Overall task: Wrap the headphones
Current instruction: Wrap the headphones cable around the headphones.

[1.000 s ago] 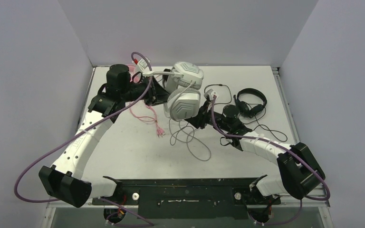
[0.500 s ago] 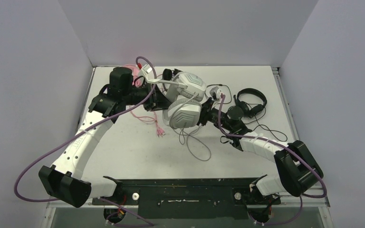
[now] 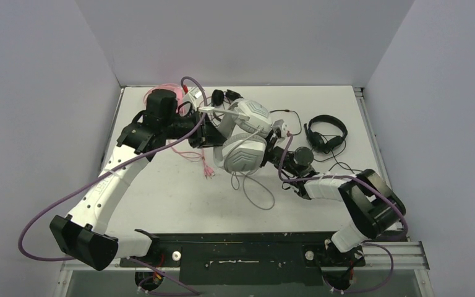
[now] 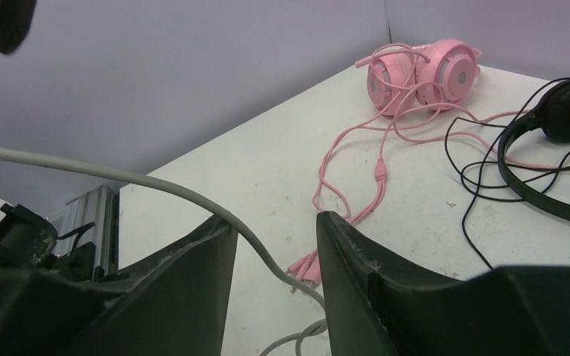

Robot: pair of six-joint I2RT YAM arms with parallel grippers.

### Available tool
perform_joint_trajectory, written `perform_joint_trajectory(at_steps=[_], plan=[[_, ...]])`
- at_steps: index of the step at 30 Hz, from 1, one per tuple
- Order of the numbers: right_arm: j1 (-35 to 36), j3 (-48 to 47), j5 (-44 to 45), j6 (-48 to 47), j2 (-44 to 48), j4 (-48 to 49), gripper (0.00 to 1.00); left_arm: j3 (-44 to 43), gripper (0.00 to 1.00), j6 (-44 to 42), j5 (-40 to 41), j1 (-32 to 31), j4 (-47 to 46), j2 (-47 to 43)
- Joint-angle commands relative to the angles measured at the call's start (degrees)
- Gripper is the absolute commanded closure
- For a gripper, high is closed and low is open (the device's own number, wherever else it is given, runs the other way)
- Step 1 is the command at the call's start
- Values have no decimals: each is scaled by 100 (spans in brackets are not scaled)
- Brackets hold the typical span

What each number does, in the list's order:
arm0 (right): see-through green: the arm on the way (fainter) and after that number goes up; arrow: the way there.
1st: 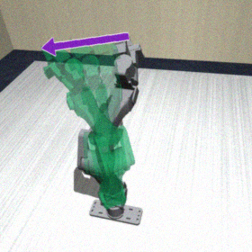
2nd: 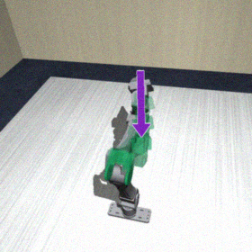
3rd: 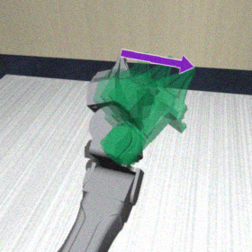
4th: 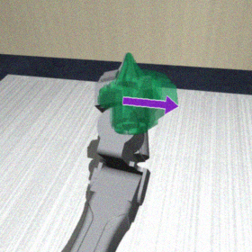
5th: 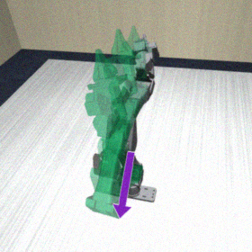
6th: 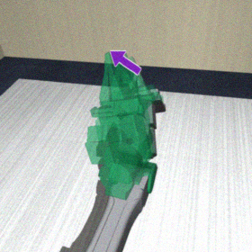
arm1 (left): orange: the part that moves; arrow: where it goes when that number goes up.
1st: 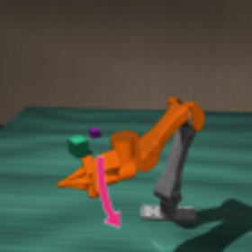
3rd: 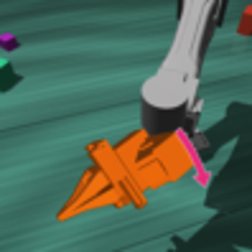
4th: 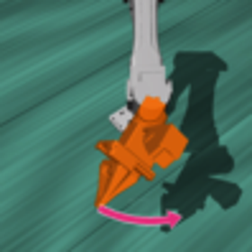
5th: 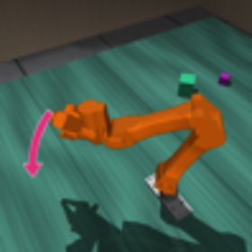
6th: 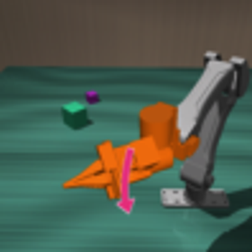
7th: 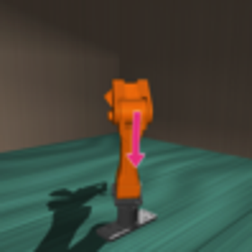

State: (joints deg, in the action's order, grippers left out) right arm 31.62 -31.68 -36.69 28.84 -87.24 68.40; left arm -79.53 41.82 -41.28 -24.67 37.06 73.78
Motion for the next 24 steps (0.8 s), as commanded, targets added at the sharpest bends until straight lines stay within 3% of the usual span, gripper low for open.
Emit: perform_joint_trajectory(at_steps=[1, 11, 24], plan=[[219, 158, 354, -463, -361, 1518, 54, -305, 100, 638, -136, -65, -755, -215], [676, -339, 656, -1538, -987, 1497, 43, -553, 100, 856, 222, -170, -540, -175], [1056, -602, 1012, -2152, -1682, 1549, 43, -854, 100, 1229, 390, -170, -603, -41]])
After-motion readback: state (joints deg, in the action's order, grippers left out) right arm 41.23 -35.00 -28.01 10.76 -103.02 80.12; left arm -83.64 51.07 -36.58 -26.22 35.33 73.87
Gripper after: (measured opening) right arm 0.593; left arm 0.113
